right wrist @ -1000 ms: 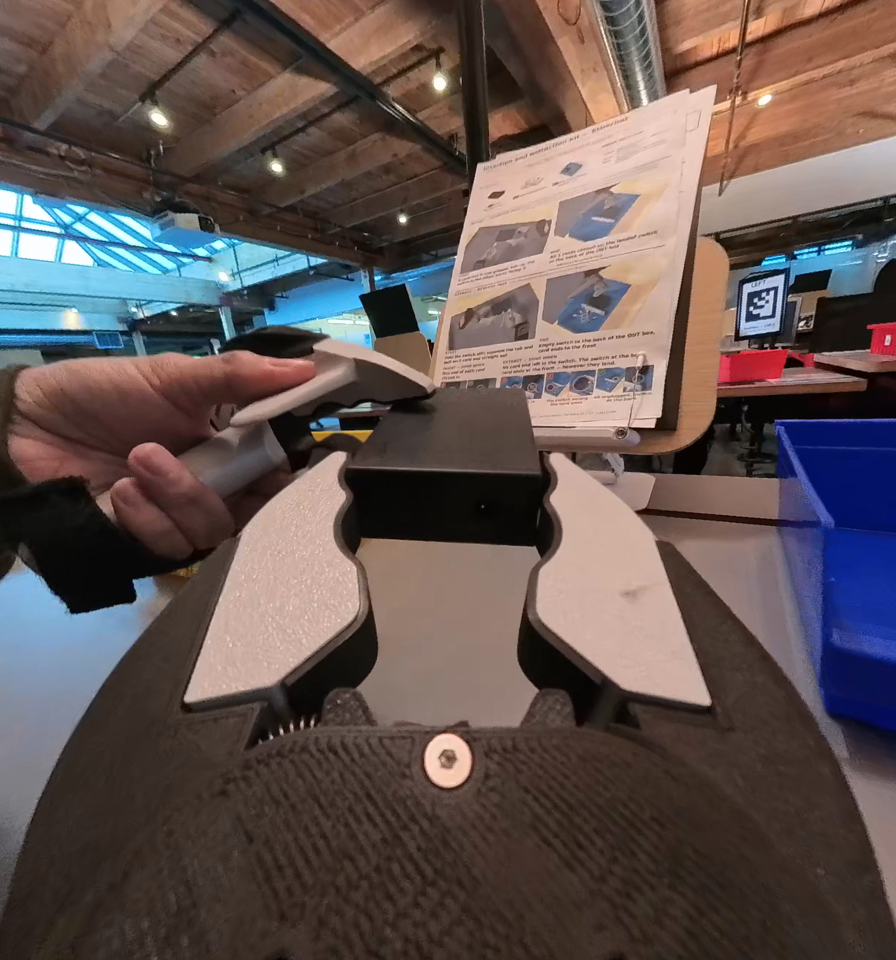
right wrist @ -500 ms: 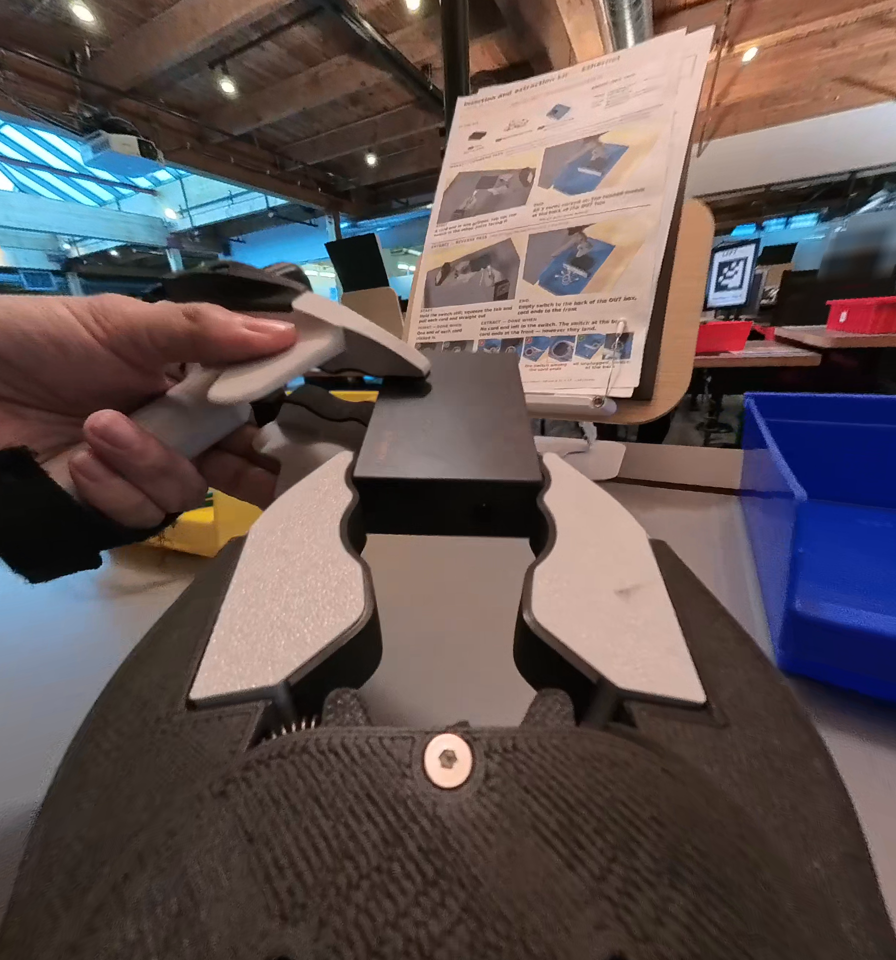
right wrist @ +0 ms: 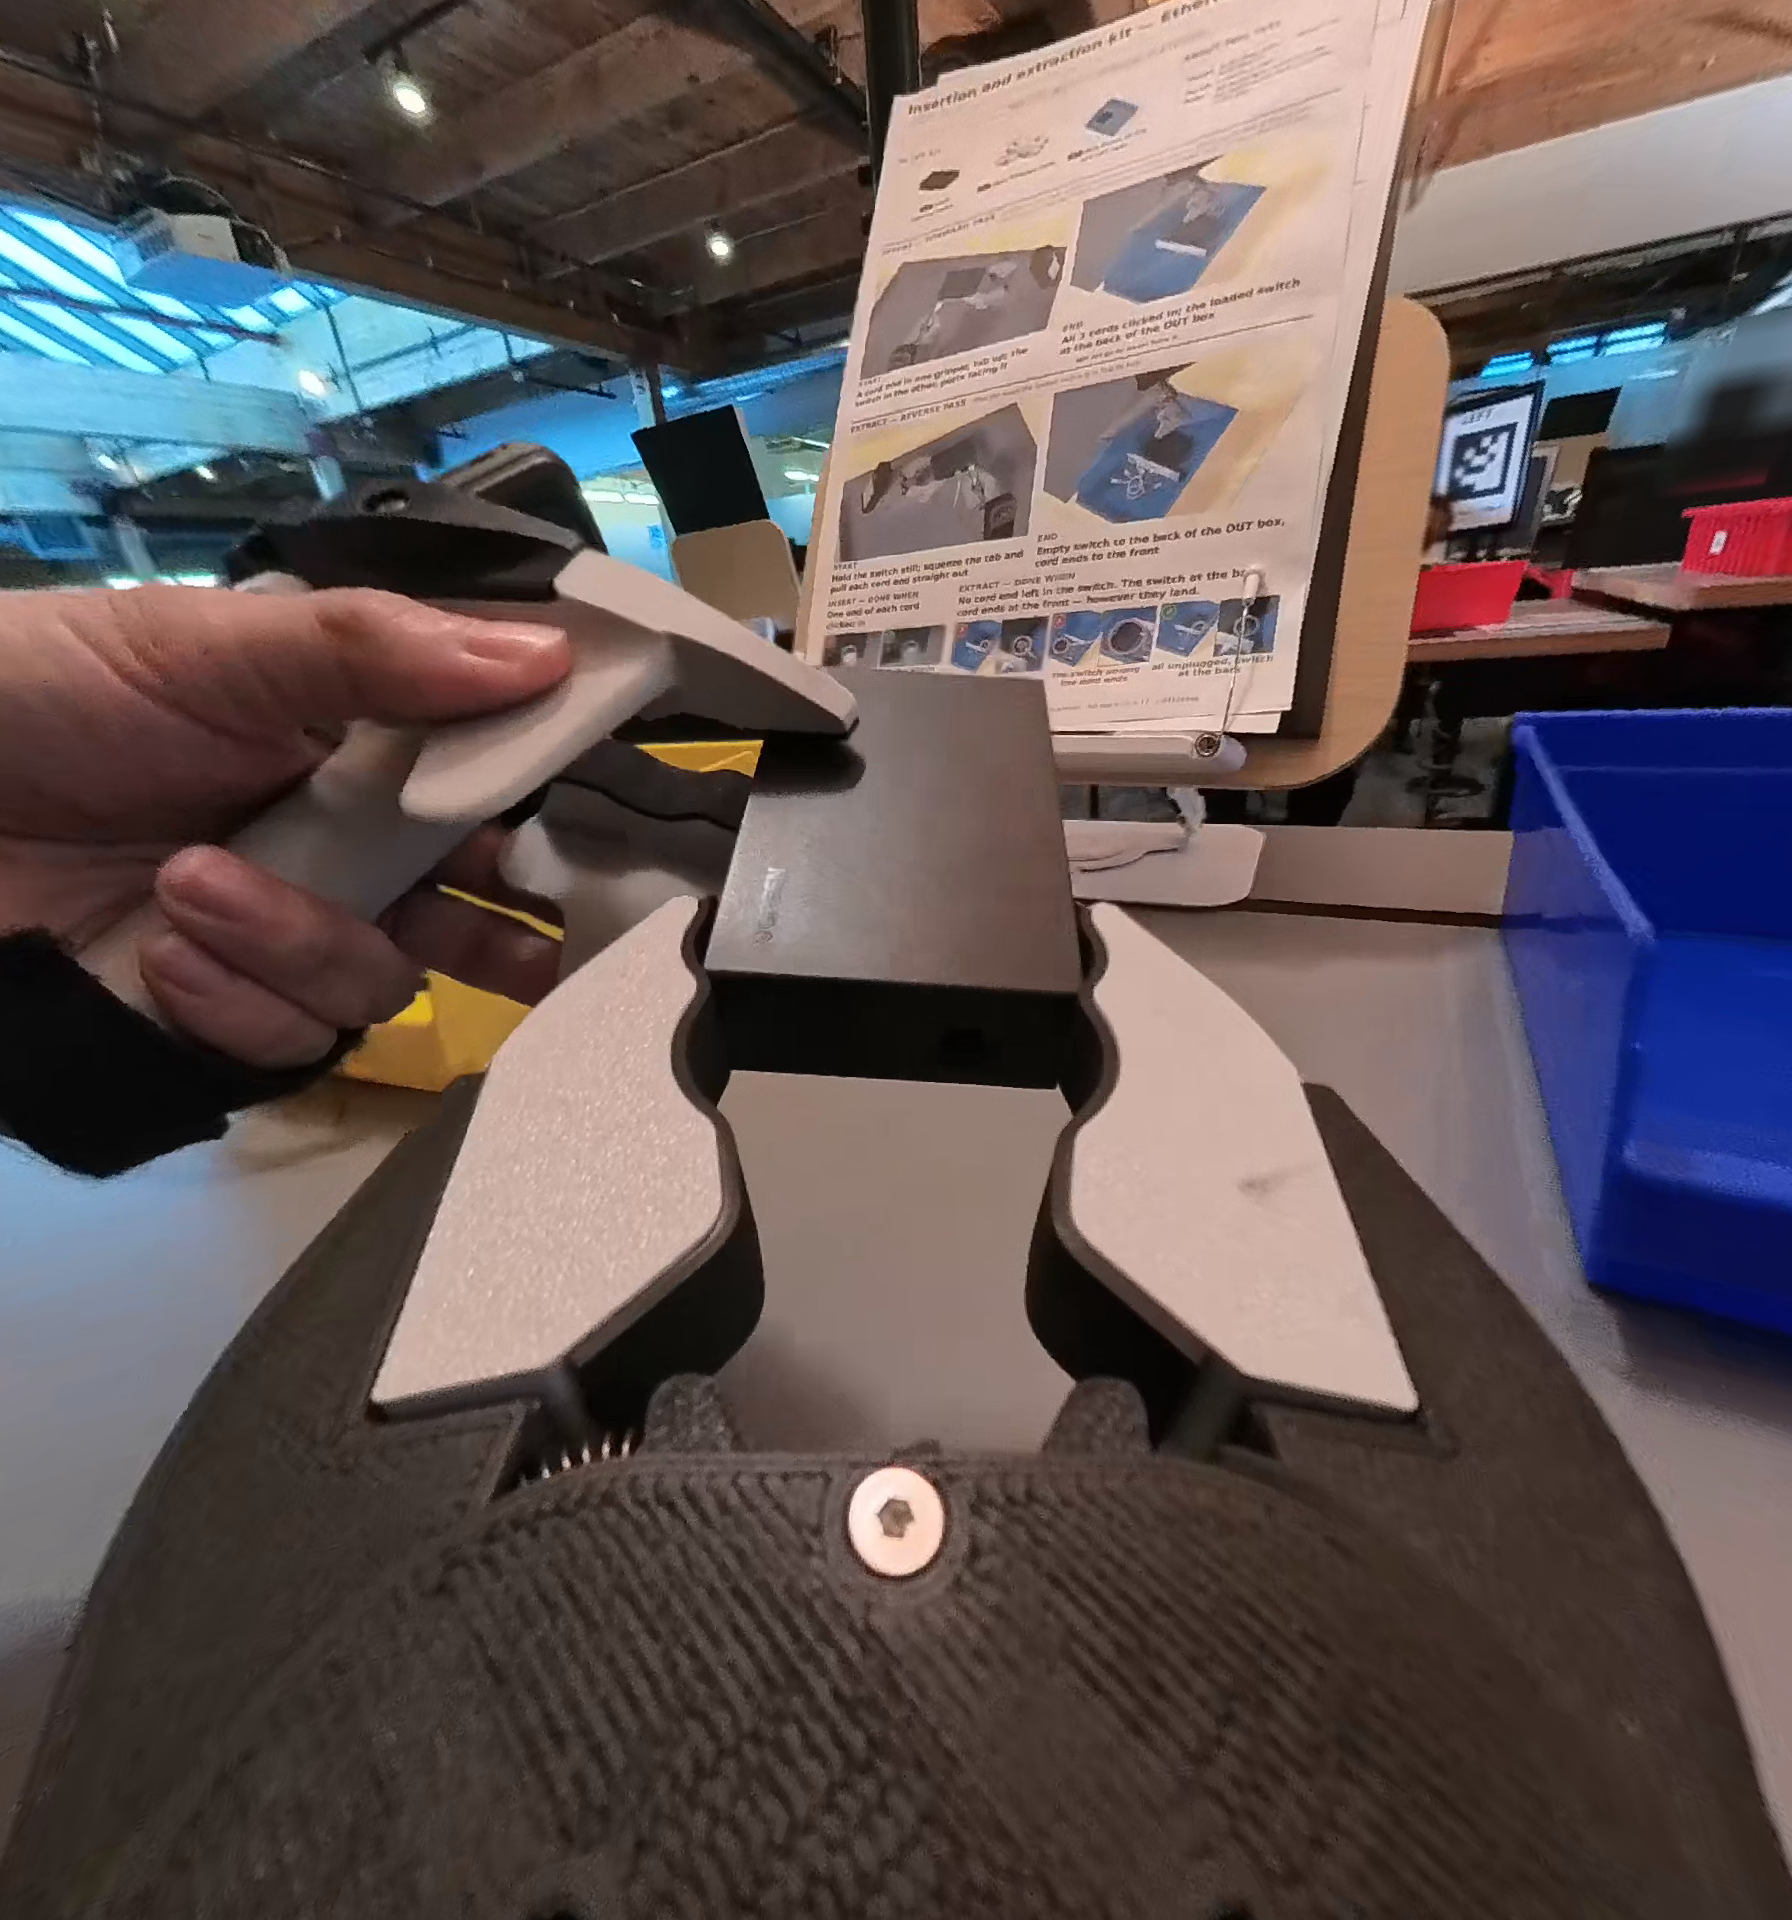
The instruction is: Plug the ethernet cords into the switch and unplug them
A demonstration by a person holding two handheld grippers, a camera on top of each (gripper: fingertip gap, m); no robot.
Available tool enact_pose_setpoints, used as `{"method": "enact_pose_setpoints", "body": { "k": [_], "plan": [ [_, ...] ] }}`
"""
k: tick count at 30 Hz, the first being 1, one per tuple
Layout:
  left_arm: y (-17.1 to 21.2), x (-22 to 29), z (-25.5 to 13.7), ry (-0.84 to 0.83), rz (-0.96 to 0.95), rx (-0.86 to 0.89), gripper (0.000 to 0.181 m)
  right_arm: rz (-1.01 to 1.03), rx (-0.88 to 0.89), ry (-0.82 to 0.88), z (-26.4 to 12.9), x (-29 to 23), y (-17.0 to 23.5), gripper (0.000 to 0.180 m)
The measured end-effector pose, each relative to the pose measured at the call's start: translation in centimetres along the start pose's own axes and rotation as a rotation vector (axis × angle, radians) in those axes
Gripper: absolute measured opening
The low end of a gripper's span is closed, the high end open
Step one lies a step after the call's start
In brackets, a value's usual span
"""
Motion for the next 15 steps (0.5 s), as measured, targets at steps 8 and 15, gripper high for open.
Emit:
{"method": "enact_pose_setpoints", "body": {
  "k": [8,15],
  "plan": [
    [-1.5,0.3,-2.2,-0.059,0.18,0.085,0.038,0.198,-0.042,-0.028,-0.3,1.8,1.1,0.064],
    [-4.0,2.6,-11.1,-0.46,0.728,0.191,0.033,0.148,-0.045,0.001,-0.7,3.2,1.0,0.064]
  ]
}}
Point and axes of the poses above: each gripper's, where its closed fingertips meet, z out along the fingers, y out of its underside, x = y × z across the jaws, the point moved 1 cm from there along -z, back along the fingers, and after that the axes turned 7 degrees about y, right-handed, at the moved point
